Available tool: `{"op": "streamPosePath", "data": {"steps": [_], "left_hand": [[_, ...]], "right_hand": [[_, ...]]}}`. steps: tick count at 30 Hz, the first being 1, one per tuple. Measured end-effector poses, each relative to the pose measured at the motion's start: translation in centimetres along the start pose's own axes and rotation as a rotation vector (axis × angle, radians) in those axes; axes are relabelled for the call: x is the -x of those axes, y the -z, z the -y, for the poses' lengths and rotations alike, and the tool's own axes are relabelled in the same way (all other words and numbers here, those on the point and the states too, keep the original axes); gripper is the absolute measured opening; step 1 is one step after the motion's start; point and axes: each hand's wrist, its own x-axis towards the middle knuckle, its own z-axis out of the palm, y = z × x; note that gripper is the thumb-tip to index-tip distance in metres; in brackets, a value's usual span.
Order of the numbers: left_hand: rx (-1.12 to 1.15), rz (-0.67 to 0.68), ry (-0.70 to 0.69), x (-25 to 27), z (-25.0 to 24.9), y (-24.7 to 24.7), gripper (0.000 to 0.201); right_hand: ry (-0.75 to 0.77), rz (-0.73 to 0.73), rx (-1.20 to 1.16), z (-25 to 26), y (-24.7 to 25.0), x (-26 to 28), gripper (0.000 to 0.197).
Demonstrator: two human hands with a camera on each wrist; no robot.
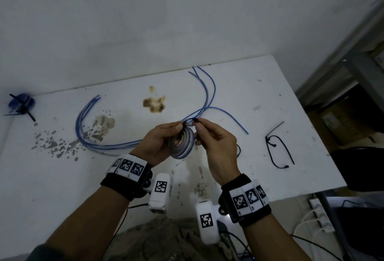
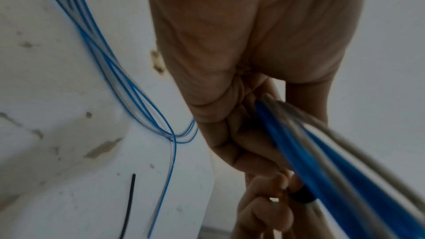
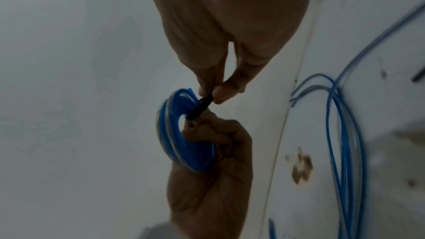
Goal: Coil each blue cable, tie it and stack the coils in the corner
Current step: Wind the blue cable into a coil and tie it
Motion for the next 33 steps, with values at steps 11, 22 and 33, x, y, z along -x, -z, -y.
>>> {"op": "streamPosePath", "data": {"steps": [11,22,33], "left_hand": [[0.339,0.101,0.006,0.4,0.0,-1.6,0.041],[0.523,0.105,0.049,1.3,-0.1,-1.7,0.04],[0.391,0.087,-0.014,1.8,-0.1,-1.2,0.032]], "right_hand": [[-0.083,0.139,-0.362,1.1,-1.0,0.1,0.037],[-0.246,0.211,-0.575,0.6,-2.1,-1.0,0.033],[-0.294,0.231,-0.565,0.5,-2.4,-0.8,0.031]]}}
